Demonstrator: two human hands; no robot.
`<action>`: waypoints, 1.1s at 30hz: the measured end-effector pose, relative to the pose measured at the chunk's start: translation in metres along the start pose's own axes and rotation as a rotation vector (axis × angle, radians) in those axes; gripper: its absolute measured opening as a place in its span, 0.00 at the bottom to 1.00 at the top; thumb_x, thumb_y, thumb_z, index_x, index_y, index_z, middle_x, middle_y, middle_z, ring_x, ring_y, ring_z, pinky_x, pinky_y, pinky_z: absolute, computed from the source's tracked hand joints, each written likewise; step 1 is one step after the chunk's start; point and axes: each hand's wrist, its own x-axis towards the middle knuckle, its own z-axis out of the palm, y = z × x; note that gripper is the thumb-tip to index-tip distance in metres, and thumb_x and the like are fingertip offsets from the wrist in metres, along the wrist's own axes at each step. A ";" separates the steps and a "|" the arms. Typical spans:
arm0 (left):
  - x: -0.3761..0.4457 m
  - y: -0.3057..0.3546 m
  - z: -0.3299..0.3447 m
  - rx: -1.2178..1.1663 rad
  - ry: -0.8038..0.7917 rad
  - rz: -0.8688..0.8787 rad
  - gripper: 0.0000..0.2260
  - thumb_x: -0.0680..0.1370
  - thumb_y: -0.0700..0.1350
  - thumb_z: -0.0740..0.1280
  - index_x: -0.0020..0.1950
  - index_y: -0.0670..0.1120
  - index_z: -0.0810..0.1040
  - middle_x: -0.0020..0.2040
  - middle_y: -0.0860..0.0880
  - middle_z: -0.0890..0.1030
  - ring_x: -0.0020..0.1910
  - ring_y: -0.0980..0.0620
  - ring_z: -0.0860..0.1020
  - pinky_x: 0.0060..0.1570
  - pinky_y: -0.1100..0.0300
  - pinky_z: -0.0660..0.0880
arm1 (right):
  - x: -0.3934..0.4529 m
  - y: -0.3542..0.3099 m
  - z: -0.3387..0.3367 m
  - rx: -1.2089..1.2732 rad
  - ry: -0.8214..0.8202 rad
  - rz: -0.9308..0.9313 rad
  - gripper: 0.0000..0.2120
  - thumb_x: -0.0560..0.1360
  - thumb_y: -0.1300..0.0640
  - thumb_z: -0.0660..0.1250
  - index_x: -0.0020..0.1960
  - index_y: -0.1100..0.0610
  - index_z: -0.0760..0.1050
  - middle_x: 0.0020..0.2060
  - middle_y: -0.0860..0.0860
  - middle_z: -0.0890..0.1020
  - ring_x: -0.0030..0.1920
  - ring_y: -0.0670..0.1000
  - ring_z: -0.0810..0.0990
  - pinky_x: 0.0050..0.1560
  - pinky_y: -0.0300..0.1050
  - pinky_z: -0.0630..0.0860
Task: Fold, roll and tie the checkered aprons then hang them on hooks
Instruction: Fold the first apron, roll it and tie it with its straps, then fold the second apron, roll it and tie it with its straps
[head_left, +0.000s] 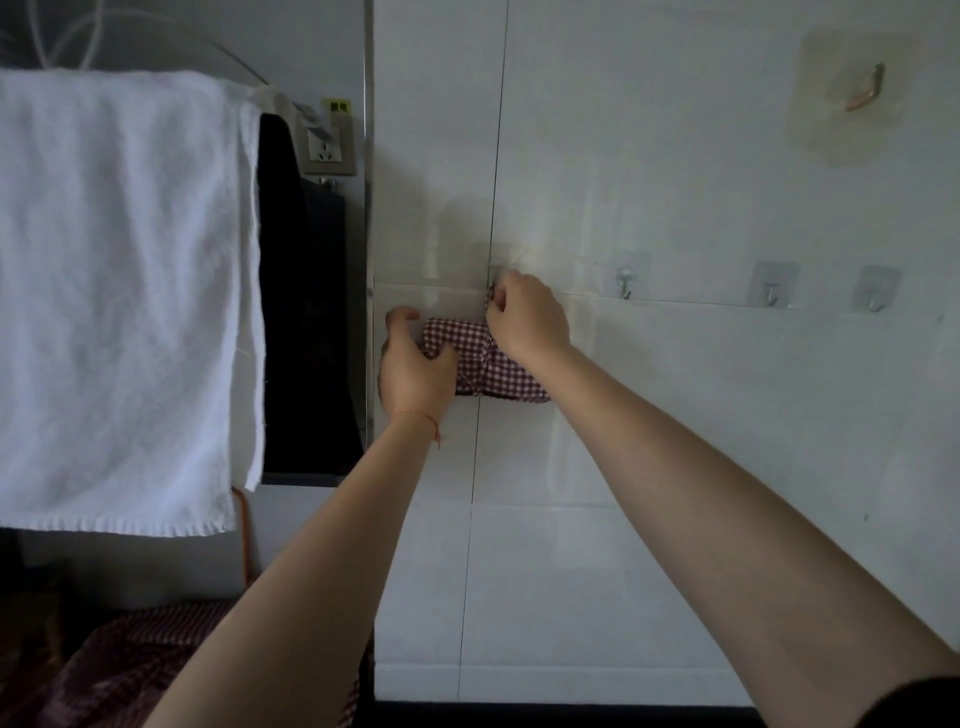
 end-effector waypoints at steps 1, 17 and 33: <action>-0.001 0.002 -0.001 0.127 0.000 0.048 0.23 0.76 0.43 0.67 0.69 0.52 0.65 0.57 0.48 0.75 0.44 0.50 0.78 0.36 0.55 0.78 | -0.006 0.003 0.004 -0.083 0.084 -0.058 0.07 0.79 0.59 0.61 0.52 0.61 0.75 0.48 0.56 0.78 0.49 0.57 0.76 0.46 0.50 0.71; 0.016 -0.062 0.019 0.875 -0.187 0.882 0.26 0.84 0.51 0.47 0.81 0.42 0.53 0.81 0.43 0.52 0.80 0.45 0.48 0.78 0.45 0.43 | -0.060 0.058 0.068 -0.272 0.295 -0.282 0.28 0.84 0.49 0.51 0.78 0.66 0.60 0.77 0.62 0.62 0.78 0.60 0.58 0.77 0.58 0.55; -0.010 -0.064 0.015 0.887 -0.127 0.681 0.31 0.83 0.55 0.50 0.80 0.38 0.47 0.80 0.38 0.48 0.80 0.41 0.45 0.77 0.48 0.35 | -0.080 0.059 0.060 -0.226 0.301 -0.260 0.31 0.84 0.49 0.56 0.78 0.69 0.55 0.78 0.64 0.58 0.79 0.61 0.55 0.79 0.55 0.51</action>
